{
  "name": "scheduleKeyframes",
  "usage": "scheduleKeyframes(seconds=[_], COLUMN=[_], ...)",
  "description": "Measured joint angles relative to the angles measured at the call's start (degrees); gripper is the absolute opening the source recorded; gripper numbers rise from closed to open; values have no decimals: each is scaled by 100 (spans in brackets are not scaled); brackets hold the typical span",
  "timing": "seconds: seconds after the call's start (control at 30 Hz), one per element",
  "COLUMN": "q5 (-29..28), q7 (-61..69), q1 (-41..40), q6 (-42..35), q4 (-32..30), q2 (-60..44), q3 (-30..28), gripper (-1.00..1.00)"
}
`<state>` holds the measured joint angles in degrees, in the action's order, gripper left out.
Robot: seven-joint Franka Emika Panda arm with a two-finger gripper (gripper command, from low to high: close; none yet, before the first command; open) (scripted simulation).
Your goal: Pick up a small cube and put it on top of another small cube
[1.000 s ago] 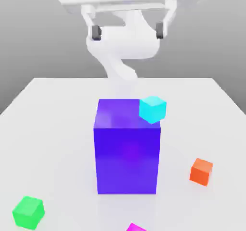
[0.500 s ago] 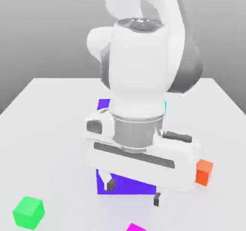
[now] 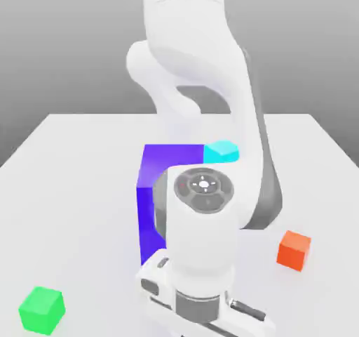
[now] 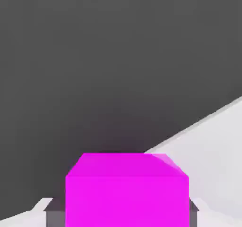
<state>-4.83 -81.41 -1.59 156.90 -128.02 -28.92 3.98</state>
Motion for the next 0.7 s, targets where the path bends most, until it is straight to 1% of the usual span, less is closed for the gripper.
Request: scheduleKeyframes(seconds=[0.13,0.27,0.43,0.57,0.6,0.7], q5=[126,281,615,785,809,809], q7=[186,955,2092,2378,2400,2400], q1=[-150,-876,-1825,-2051,-2072,-2072], q6=[-534,-765,-988,-421,-282,-282], q4=[-170,-357,-594,-599,-592,-592], q2=[702,1108,1581,1020,874,874], q3=[17,-314,-801,-818,-802,-802], gripper=[-100,-100,-100,-100,100,100])
